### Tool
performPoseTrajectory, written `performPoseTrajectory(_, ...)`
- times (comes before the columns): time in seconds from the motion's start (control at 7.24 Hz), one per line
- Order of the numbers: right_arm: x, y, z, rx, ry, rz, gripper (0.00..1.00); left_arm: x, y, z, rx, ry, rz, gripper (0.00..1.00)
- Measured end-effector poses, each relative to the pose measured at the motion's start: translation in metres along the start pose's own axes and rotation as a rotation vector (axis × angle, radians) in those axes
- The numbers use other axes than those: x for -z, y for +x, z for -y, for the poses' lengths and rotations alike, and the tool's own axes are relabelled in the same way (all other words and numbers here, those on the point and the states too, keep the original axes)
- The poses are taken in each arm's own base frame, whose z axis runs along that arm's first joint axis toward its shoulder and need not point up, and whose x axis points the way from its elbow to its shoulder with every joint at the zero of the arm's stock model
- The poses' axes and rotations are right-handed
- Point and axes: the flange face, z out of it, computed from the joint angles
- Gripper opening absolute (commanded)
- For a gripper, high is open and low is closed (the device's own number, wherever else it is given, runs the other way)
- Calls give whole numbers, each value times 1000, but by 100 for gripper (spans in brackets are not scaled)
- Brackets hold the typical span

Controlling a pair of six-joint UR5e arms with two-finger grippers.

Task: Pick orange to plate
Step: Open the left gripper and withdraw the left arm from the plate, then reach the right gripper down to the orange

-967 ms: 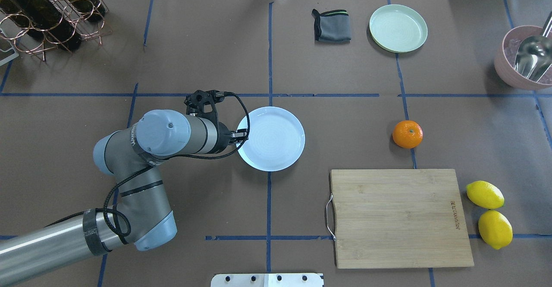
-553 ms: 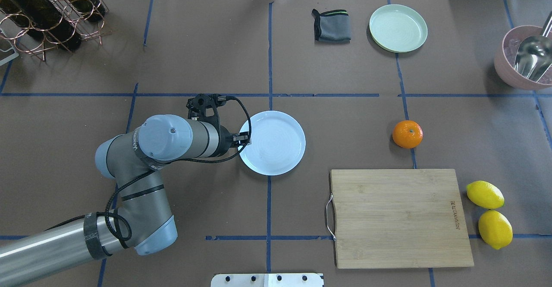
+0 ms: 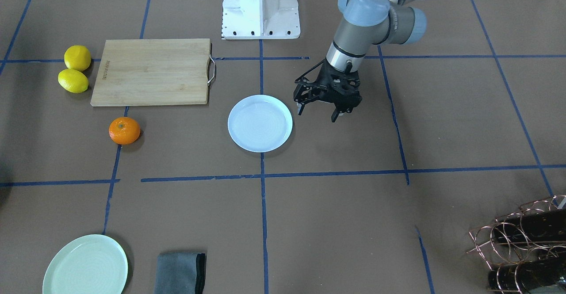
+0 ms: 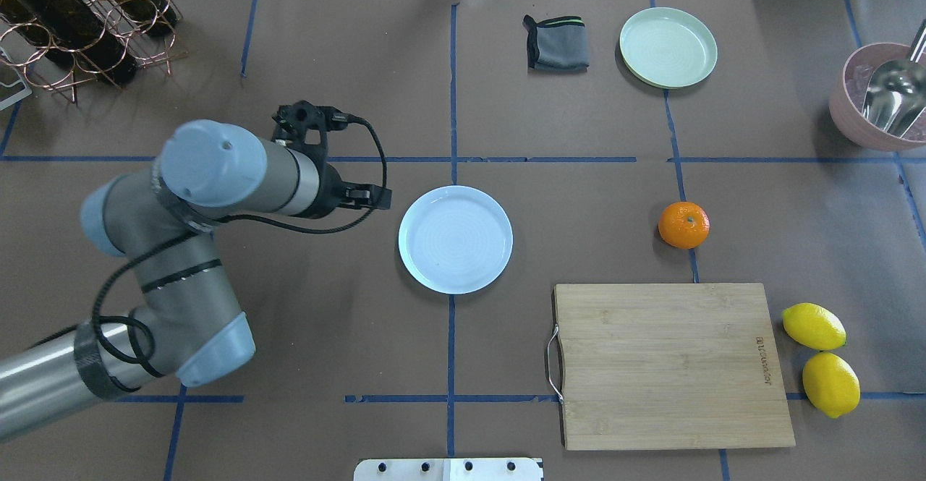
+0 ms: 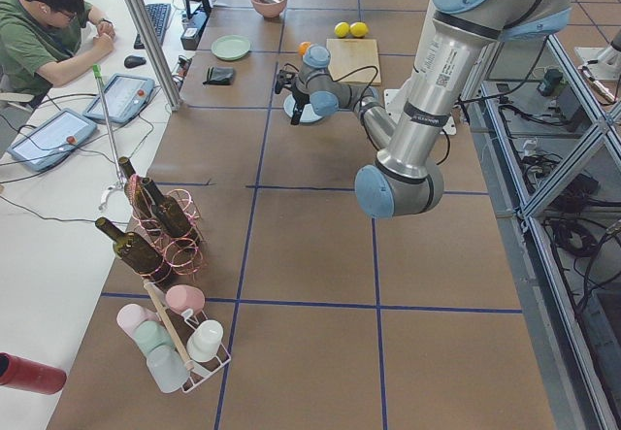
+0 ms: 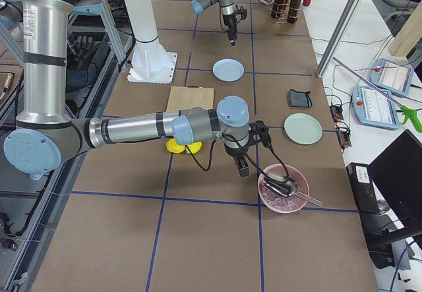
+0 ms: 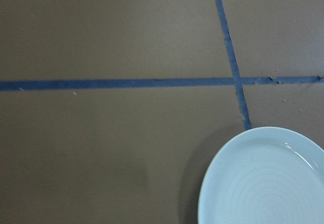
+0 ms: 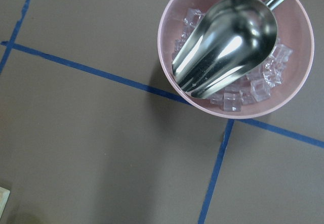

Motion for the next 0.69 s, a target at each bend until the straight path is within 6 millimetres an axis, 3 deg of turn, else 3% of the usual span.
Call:
performPoseTrajectory(0.14, -4, -15, 9, 9, 10, 16, 100, 35, -53, 29, -102, -6, 51, 100)
performPoseTrajectory(0.28, -13, -40, 19, -10, 23, 35, 100, 69, -122, 56, -192, -15, 104, 100)
performPoseTrajectory(0.55, -41, -113, 52, -106, 53, 80, 100, 149, -290, 96, -246, -30, 196, 100)
performPoseTrajectory(0.69, -59, -156, 68, -135, 57, 75, 100, 182, -373, 102, -251, -55, 237, 100)
